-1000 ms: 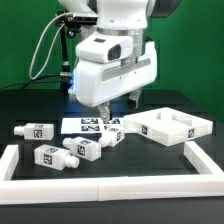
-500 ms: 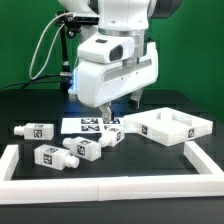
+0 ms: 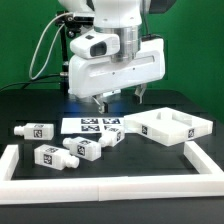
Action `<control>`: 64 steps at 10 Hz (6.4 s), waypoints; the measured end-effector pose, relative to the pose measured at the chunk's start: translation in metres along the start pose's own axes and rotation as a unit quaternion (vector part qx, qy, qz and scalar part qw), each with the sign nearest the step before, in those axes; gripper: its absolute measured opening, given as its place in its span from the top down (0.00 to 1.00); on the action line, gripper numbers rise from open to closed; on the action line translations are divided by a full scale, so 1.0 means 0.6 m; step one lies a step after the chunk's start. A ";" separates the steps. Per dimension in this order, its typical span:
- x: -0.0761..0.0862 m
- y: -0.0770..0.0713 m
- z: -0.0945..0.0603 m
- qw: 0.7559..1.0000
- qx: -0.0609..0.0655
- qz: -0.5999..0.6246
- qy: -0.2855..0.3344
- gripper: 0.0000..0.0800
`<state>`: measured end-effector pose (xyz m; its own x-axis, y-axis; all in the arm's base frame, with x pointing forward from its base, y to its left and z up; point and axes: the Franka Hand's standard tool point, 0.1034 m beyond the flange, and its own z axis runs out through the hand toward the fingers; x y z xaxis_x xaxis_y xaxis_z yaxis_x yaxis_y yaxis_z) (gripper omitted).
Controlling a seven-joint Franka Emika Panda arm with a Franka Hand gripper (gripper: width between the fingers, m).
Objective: Assemble one leg
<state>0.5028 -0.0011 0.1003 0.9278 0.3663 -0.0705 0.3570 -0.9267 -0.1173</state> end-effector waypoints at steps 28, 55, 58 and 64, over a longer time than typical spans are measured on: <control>-0.088 -0.014 0.154 0.939 -0.012 0.342 0.023 0.64; -0.074 -0.184 0.147 0.993 -0.059 -0.091 0.051 0.19; -0.074 -0.183 0.146 0.993 -0.059 -0.090 0.052 0.42; -0.075 -0.183 0.147 0.993 -0.059 -0.090 0.051 1.00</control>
Offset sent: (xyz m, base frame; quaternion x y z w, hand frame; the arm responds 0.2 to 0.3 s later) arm -0.0704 -0.0203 -0.0572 0.0193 0.0056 0.4030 0.9150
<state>0.4124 0.0913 0.0289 0.8518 0.5222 0.0423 0.5227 -0.8525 -0.0016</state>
